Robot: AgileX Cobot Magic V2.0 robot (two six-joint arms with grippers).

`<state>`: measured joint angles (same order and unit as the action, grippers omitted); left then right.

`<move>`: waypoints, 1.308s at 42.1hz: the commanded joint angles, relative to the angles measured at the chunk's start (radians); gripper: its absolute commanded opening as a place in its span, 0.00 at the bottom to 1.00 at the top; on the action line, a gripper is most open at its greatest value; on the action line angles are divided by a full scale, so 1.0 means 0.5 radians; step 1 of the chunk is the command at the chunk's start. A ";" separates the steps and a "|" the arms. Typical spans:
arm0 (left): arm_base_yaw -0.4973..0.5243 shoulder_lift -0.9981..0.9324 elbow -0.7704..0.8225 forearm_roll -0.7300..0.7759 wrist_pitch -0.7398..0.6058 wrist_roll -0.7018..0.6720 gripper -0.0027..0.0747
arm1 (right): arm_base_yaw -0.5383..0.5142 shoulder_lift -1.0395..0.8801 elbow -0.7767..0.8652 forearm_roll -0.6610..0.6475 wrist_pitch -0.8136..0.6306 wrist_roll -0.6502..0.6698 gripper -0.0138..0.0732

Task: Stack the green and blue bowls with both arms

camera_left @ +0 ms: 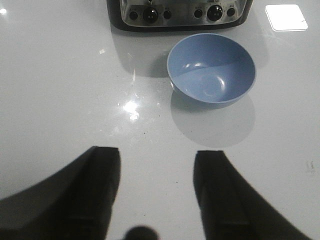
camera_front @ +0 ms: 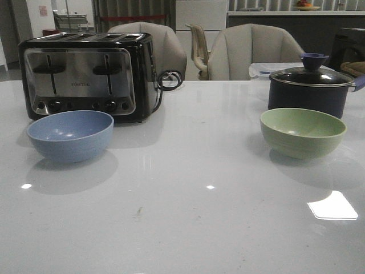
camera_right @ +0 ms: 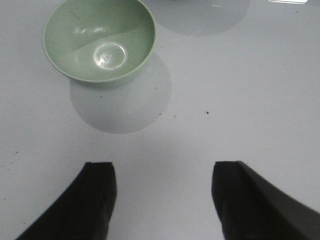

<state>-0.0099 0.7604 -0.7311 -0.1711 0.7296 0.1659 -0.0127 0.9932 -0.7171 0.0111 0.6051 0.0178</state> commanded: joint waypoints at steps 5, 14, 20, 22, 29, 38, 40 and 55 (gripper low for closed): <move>0.003 0.000 -0.063 -0.039 -0.223 -0.015 0.67 | -0.007 0.359 -0.289 0.043 -0.144 -0.004 0.79; 0.003 0.000 -0.063 -0.039 -0.232 -0.015 0.67 | -0.007 0.841 -0.663 0.112 -0.056 -0.004 0.79; 0.003 0.000 -0.063 -0.039 -0.232 -0.015 0.67 | -0.019 1.147 -0.920 0.165 -0.004 -0.004 0.79; 0.003 0.000 -0.063 -0.039 -0.232 -0.015 0.67 | -0.032 1.246 -1.007 0.185 0.029 -0.004 0.79; 0.003 0.000 -0.063 -0.039 -0.232 -0.015 0.67 | -0.054 1.549 -1.263 0.184 0.135 -0.011 0.79; 0.003 0.000 -0.063 -0.039 -0.225 -0.015 0.67 | -0.054 1.823 -1.484 0.185 0.185 -0.036 0.79; 0.003 0.000 -0.063 -0.040 -0.222 -0.015 0.67 | -0.054 1.857 -1.513 0.185 0.187 -0.036 0.78; 0.003 0.000 -0.063 -0.055 -0.222 -0.015 0.67 | -0.054 1.912 -1.551 0.189 0.172 -0.036 0.38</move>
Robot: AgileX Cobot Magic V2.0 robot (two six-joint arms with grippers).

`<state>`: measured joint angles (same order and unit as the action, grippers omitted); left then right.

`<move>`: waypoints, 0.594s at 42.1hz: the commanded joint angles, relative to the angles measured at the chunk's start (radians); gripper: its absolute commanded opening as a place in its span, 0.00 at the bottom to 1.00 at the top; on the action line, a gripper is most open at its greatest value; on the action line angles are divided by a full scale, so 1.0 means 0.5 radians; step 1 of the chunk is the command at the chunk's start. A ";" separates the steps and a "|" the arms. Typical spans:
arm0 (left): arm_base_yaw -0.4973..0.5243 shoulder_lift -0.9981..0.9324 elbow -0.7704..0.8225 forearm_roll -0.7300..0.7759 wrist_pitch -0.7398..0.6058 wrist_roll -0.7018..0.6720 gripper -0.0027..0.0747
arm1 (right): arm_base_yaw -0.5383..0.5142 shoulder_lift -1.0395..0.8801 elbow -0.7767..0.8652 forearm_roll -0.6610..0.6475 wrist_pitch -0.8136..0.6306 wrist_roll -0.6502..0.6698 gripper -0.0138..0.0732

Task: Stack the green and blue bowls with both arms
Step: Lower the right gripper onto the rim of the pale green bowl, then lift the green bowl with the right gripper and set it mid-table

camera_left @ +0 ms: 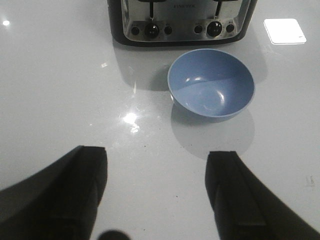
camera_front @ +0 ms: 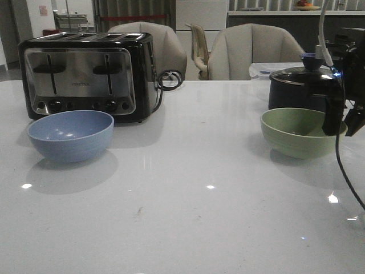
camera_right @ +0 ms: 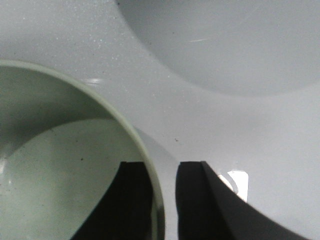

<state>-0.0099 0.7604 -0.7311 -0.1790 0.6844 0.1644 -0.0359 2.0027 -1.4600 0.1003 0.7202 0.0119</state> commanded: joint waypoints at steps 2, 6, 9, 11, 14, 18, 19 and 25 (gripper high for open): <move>0.003 0.000 -0.063 -0.040 -0.131 -0.012 0.67 | -0.008 -0.107 -0.065 0.013 -0.051 -0.024 0.35; 0.003 0.000 -0.063 -0.040 -0.131 -0.012 0.67 | -0.004 -0.109 -0.065 0.015 -0.017 -0.024 0.29; 0.003 0.000 -0.063 -0.040 -0.131 -0.012 0.67 | 0.005 -0.122 -0.065 0.015 0.007 -0.034 0.26; 0.003 0.000 -0.063 -0.040 -0.131 -0.012 0.67 | 0.013 -0.144 -0.065 0.015 0.021 -0.036 0.24; 0.003 0.000 -0.063 -0.040 -0.131 -0.012 0.67 | 0.035 -0.194 -0.065 0.015 0.038 -0.054 0.23; 0.003 0.000 -0.063 -0.040 -0.131 -0.012 0.67 | 0.094 -0.302 -0.065 0.034 0.066 -0.119 0.23; 0.003 0.000 -0.063 -0.040 -0.131 -0.012 0.67 | 0.113 -0.318 -0.065 0.035 0.075 -0.129 0.23; 0.003 0.000 -0.063 -0.040 -0.131 -0.012 0.67 | 0.302 -0.485 -0.065 0.042 0.134 -0.187 0.23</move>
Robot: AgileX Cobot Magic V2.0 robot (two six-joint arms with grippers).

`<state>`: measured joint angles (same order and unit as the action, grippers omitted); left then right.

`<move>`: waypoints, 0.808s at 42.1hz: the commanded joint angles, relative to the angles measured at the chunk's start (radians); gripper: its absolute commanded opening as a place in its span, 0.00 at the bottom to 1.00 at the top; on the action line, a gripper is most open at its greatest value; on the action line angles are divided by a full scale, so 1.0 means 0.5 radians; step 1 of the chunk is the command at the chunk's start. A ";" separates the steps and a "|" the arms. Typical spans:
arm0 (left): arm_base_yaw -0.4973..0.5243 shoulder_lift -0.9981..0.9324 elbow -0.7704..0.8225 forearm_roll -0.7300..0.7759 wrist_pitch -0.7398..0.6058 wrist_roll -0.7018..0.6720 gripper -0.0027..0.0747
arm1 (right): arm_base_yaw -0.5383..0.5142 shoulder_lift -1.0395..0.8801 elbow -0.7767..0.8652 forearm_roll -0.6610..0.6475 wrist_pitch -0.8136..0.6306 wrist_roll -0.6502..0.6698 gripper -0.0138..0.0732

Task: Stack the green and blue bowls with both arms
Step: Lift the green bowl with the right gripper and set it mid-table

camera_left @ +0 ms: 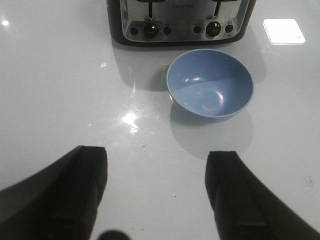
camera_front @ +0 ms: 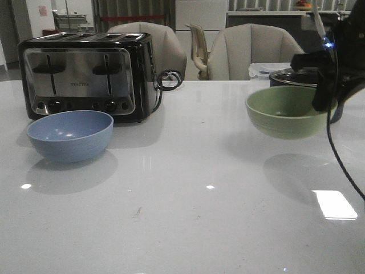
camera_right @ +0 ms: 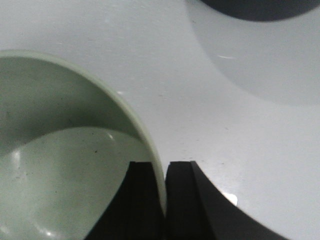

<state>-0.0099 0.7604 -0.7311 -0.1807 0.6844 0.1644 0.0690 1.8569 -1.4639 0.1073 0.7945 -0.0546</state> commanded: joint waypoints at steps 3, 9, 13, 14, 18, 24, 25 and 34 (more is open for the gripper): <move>0.003 0.000 -0.063 -0.036 -0.131 -0.012 0.67 | 0.214 -0.241 -0.049 0.028 -0.009 -0.054 0.23; 0.003 0.000 -0.063 -0.036 -0.131 -0.012 0.67 | 0.465 -0.242 -0.011 0.053 -0.020 -0.054 0.23; 0.003 0.000 -0.063 -0.036 -0.131 -0.012 0.67 | 0.623 -0.237 0.060 0.088 -0.105 -0.054 0.23; 0.003 0.000 -0.063 -0.036 -0.131 -0.012 0.67 | 0.661 -0.237 0.078 0.096 -0.138 -0.054 0.23; 0.003 0.000 -0.063 -0.036 -0.131 -0.012 0.67 | 0.762 -0.235 0.166 0.124 -0.244 -0.054 0.23; 0.003 0.000 -0.063 -0.036 -0.131 -0.012 0.67 | 0.829 -0.207 0.244 0.216 -0.318 -0.054 0.23; 0.003 0.000 -0.063 -0.036 -0.131 -0.012 0.67 | 0.829 -0.198 0.246 0.228 -0.321 -0.054 0.23; 0.003 0.000 -0.063 -0.036 -0.131 -0.012 0.67 | 0.831 -0.037 0.248 0.294 -0.395 -0.054 0.24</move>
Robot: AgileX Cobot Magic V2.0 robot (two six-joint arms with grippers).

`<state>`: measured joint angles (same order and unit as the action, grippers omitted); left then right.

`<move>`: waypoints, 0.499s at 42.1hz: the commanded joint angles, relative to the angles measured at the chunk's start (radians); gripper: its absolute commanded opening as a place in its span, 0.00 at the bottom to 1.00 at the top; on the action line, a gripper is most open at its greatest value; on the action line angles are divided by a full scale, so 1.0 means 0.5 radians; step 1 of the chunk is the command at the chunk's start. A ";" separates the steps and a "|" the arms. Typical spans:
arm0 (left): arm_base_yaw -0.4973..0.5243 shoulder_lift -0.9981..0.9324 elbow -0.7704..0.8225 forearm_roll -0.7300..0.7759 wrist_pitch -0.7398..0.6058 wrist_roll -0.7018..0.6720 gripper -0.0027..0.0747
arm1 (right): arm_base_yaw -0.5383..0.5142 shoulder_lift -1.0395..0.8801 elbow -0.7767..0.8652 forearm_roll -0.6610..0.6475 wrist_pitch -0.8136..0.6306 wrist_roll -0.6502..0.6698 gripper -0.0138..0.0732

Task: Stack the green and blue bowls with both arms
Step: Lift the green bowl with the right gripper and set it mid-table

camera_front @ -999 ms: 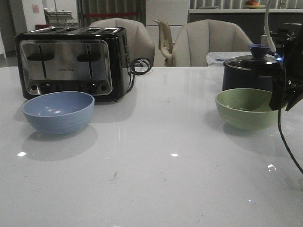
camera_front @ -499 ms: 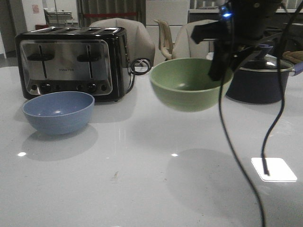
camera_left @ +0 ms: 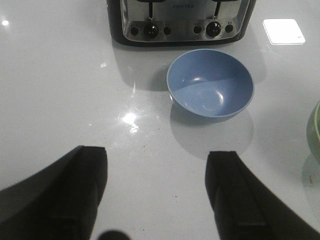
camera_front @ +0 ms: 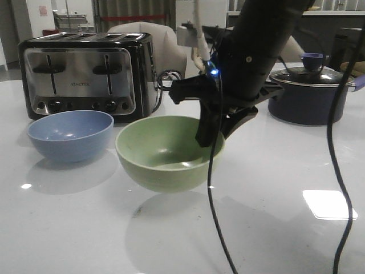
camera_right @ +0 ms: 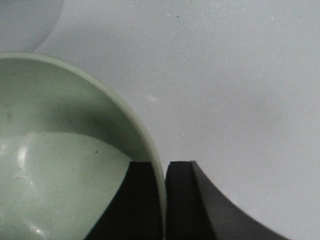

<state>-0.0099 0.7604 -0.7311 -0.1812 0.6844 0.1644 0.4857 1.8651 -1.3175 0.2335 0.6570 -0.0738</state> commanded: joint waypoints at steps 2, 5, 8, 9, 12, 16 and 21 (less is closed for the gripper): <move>0.003 0.000 -0.063 -0.035 -0.131 -0.012 0.67 | -0.003 -0.029 -0.046 0.041 -0.126 -0.016 0.24; 0.003 0.000 -0.063 -0.035 -0.131 -0.012 0.67 | -0.003 -0.014 -0.046 0.039 -0.124 -0.016 0.29; 0.003 0.000 -0.063 -0.035 -0.131 -0.012 0.67 | -0.003 -0.010 -0.046 0.032 -0.124 -0.016 0.40; 0.003 0.000 -0.063 -0.035 -0.131 -0.012 0.67 | -0.003 -0.010 -0.046 0.027 -0.124 -0.016 0.45; 0.003 0.000 -0.063 -0.035 -0.131 -0.012 0.67 | -0.004 -0.013 -0.052 0.006 -0.124 -0.016 0.56; 0.003 0.000 -0.063 -0.035 -0.131 -0.012 0.67 | -0.009 -0.066 -0.052 -0.023 -0.131 -0.016 0.65; 0.003 0.000 -0.063 -0.035 -0.131 -0.012 0.67 | -0.009 -0.211 -0.052 -0.091 -0.086 -0.016 0.66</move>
<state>-0.0099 0.7604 -0.7311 -0.1812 0.6844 0.1644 0.4857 1.8755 -1.3155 0.2080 0.6352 -0.0738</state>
